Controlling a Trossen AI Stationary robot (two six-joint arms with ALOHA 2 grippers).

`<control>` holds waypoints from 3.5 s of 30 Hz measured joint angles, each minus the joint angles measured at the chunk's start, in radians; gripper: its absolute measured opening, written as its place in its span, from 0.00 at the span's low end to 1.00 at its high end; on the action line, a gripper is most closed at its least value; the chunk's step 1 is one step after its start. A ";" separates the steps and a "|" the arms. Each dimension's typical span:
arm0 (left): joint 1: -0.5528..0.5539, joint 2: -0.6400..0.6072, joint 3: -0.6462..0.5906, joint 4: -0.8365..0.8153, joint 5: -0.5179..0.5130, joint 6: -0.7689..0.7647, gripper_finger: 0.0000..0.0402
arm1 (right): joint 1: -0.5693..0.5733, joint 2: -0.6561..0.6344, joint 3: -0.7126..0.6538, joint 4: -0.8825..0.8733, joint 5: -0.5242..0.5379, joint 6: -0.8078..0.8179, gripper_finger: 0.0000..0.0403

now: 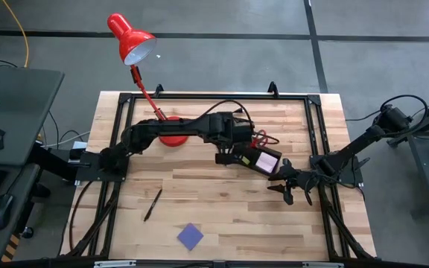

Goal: Pick and place office supplies into organizer
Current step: Put the black pen into the desk organizer

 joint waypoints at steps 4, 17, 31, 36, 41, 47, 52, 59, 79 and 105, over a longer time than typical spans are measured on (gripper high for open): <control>0.002 0.000 0.000 0.011 0.007 0.060 0.05 | 0.000 0.000 0.000 0.000 0.000 0.000 0.40; 0.003 0.000 0.000 0.138 0.014 0.452 0.06 | 0.000 0.000 0.000 0.000 0.000 0.000 0.42; 0.002 0.038 -0.002 0.107 -0.115 0.465 0.11 | 0.000 0.000 0.000 0.000 0.000 0.000 0.40; 0.002 0.048 -0.001 0.085 -0.127 0.381 0.10 | 0.000 0.000 0.000 -0.002 0.000 0.000 0.39; -0.001 0.029 -0.003 -0.038 -0.080 0.085 0.09 | 0.000 0.000 0.000 -0.002 0.000 0.000 0.40; -0.057 -0.042 0.000 -0.077 0.045 -0.303 0.10 | 0.000 0.000 0.000 -0.005 0.000 0.000 0.40; -0.117 -0.074 -0.001 -0.060 0.054 -0.397 0.17 | 0.000 0.000 0.000 -0.008 0.000 0.000 0.39; -0.195 -0.079 -0.001 -0.083 0.056 -0.341 0.35 | 0.000 0.000 0.000 -0.007 0.000 0.000 0.39; -0.127 -0.188 -0.442 0.312 0.115 0.186 0.50 | 0.000 0.000 0.000 -0.007 0.000 0.000 0.42; 0.189 -0.686 -1.584 1.672 0.685 0.021 0.50 | 0.000 0.000 0.000 -0.019 0.000 0.000 0.40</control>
